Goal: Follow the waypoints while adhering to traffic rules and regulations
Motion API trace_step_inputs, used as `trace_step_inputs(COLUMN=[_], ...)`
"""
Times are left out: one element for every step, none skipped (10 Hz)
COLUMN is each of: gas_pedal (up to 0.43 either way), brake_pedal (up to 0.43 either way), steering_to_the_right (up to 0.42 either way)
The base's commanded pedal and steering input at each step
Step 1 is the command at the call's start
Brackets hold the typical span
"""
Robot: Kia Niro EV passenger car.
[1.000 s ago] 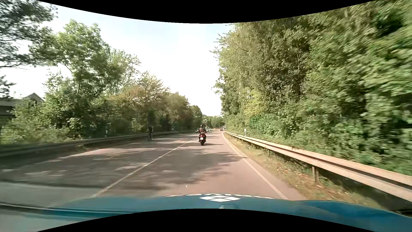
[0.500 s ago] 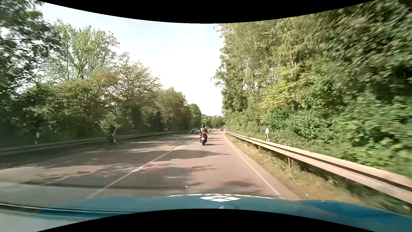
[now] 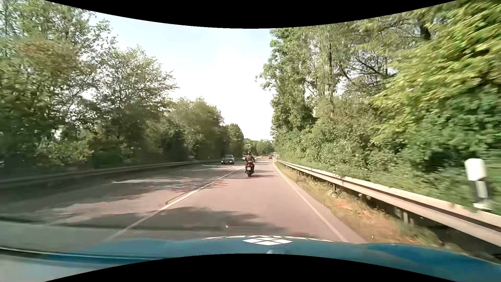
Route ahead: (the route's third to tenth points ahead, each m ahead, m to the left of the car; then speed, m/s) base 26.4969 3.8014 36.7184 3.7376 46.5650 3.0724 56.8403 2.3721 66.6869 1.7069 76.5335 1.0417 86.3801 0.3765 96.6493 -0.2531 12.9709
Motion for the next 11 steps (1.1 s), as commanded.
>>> trace_step_inputs(gas_pedal=[0.0, 0.0, 0.0, 0.0, 0.0, 0.0, 0.0, 0.0, 0.0, 0.0, 0.0], brake_pedal=[0.0, 0.0, 0.0, 0.0, 0.0, 0.0, 0.0, 0.0, 0.0, 0.0, 0.0], steering_to_the_right=[-0.002, 0.0, 0.0, 0.0, 0.0, 0.0, 0.001, 0.002, 0.002, 0.003, 0.003])
